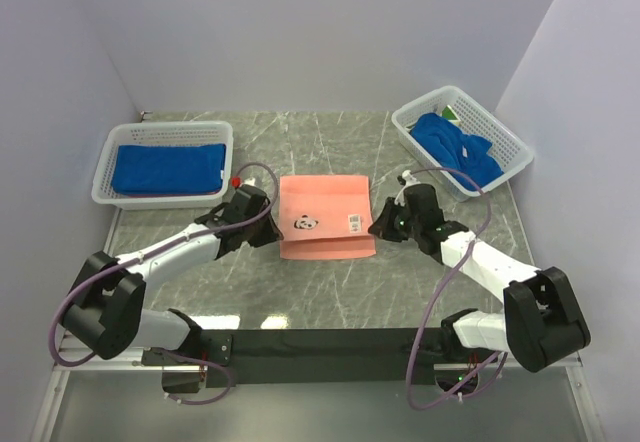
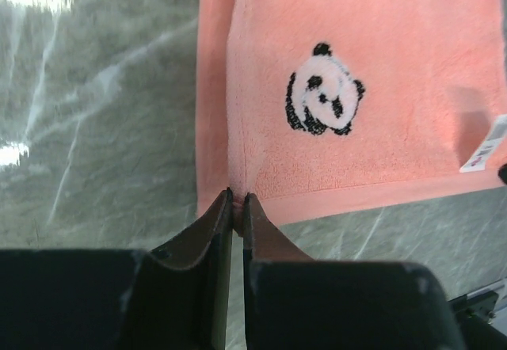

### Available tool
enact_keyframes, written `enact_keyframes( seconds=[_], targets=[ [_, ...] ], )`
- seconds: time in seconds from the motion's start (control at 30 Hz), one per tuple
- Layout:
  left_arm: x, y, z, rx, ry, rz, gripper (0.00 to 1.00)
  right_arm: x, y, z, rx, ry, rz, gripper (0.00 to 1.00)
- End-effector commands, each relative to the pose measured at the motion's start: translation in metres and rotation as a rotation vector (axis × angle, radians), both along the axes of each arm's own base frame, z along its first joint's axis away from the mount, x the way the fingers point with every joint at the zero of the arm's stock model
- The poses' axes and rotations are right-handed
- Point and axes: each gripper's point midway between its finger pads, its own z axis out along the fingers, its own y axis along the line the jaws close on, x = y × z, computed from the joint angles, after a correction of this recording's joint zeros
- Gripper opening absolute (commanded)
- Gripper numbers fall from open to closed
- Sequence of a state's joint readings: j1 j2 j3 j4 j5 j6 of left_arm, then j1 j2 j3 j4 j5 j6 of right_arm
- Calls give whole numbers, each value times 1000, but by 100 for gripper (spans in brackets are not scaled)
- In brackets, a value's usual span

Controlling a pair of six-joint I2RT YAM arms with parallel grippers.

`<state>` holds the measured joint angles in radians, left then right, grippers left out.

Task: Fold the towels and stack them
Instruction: Fold the towel

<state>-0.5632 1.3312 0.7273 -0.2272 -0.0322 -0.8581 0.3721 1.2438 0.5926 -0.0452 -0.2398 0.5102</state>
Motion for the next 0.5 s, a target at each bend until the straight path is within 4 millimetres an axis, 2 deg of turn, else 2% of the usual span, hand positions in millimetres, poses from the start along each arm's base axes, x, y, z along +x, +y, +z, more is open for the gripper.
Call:
enact_keyframes(
  seconds=[0.0, 0.2, 0.3, 0.47],
  targets=[
    [-7, 1, -5, 0, -5, 20, 1, -6, -4, -8, 3, 15, -34, 0],
    [-29, 3, -37, 27, 64, 4, 1, -25, 2, -33, 41, 119, -26, 0],
    [-35, 4, -47, 44, 86, 2, 1, -33, -2, -49, 24, 175, -39, 0],
    [-41, 5, -57, 64, 106, 4, 1, -37, -7, -63, -4, 212, -61, 0]
  ],
)
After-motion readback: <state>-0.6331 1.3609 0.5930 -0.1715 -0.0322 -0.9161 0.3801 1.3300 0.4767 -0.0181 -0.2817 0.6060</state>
